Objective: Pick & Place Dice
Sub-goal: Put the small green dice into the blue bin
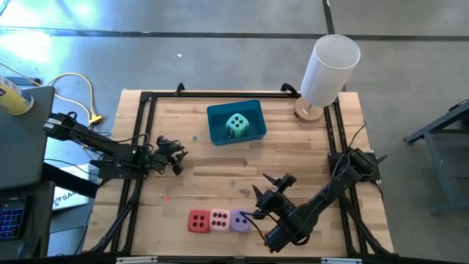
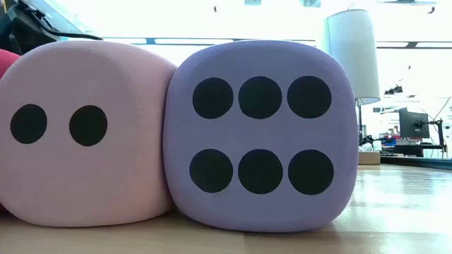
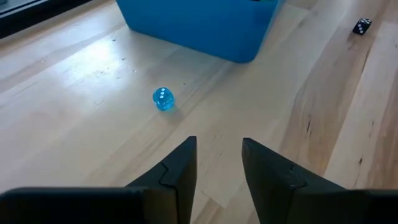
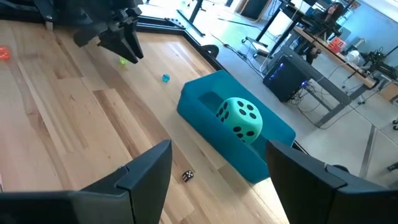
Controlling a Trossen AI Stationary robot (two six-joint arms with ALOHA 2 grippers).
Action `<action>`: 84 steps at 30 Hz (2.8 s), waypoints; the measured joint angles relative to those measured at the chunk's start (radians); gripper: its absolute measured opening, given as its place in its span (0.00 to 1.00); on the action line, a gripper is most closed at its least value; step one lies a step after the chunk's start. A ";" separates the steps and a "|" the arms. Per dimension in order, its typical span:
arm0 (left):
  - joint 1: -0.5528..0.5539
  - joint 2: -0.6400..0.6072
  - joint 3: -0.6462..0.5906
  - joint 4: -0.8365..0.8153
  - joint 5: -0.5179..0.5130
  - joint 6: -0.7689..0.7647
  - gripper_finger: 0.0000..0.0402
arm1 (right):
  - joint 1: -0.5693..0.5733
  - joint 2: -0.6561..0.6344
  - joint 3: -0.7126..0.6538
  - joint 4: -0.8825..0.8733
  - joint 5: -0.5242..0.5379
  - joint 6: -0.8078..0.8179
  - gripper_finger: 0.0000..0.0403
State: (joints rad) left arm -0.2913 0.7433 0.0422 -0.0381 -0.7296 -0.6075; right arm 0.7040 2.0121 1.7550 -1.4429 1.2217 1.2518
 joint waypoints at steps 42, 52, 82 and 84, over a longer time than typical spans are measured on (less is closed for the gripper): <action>0.007 0.129 0.358 -0.561 0.192 -0.043 0.27 | -0.046 0.000 0.000 0.025 -0.025 -0.053 0.62; 0.074 0.132 0.460 -0.853 0.247 -0.439 0.27 | -0.046 0.000 0.000 0.027 -0.027 -0.053 0.62; 0.129 0.333 0.460 -0.753 0.268 -0.460 0.27 | -0.046 0.000 0.000 0.032 -0.047 -0.053 0.62; 0.129 0.343 0.460 -0.754 0.274 -0.463 0.27 | -0.046 0.000 0.000 0.034 -0.047 -0.053 0.62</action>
State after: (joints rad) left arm -0.1618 1.0865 0.5018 -0.7919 -0.4559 -1.0710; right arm 0.6582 2.0121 1.7550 -1.4087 1.1751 1.1984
